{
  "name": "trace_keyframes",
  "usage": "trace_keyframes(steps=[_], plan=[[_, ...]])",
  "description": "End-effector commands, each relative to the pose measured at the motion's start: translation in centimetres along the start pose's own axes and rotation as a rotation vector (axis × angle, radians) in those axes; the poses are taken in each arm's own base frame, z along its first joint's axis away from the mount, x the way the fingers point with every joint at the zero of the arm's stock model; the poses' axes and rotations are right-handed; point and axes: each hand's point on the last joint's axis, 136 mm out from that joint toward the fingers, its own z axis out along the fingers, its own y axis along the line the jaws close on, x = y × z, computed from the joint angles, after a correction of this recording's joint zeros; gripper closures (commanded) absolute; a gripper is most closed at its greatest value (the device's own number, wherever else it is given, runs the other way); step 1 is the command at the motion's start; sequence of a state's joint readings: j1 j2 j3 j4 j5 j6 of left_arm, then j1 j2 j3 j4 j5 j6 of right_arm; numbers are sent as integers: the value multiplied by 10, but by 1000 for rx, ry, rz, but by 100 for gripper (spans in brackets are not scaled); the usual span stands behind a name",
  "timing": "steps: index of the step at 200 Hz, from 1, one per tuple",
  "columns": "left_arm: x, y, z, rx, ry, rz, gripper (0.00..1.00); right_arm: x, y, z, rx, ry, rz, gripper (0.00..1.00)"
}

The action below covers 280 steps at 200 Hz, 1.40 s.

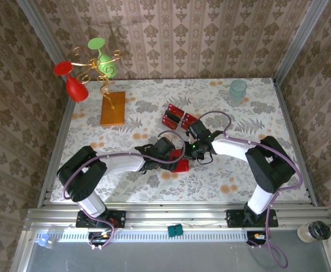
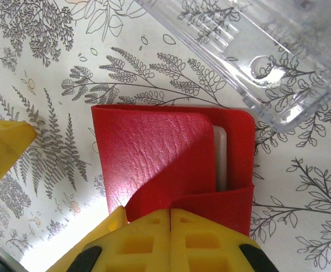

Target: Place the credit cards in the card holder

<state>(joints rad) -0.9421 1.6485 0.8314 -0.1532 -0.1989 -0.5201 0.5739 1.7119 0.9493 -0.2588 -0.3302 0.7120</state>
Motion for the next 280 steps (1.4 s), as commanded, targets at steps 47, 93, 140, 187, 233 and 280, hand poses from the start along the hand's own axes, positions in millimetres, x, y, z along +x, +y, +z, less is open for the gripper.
trace_keyframes(steps=[47, 93, 140, 187, 233, 280], plan=[[18, 0, 9, -6, 51, 14, 0, 3, -8, 12, 3, 17, 26, 100], [17, -1, 9, -4, 50, 13, 0, 21, -23, 16, 17, 27, 44, 100], [17, 0, 8, -6, 50, 14, 0, 42, -41, 21, 68, 34, 32, 100], [18, -1, 8, -3, 53, 11, 0, 66, -61, 27, 165, 35, -8, 100], [18, 0, 8, -6, 52, 8, 0, 92, -82, 36, 247, 44, -21, 100], [18, -2, 7, -3, 52, 9, 0, 95, -76, 43, 200, 61, 9, 100]])
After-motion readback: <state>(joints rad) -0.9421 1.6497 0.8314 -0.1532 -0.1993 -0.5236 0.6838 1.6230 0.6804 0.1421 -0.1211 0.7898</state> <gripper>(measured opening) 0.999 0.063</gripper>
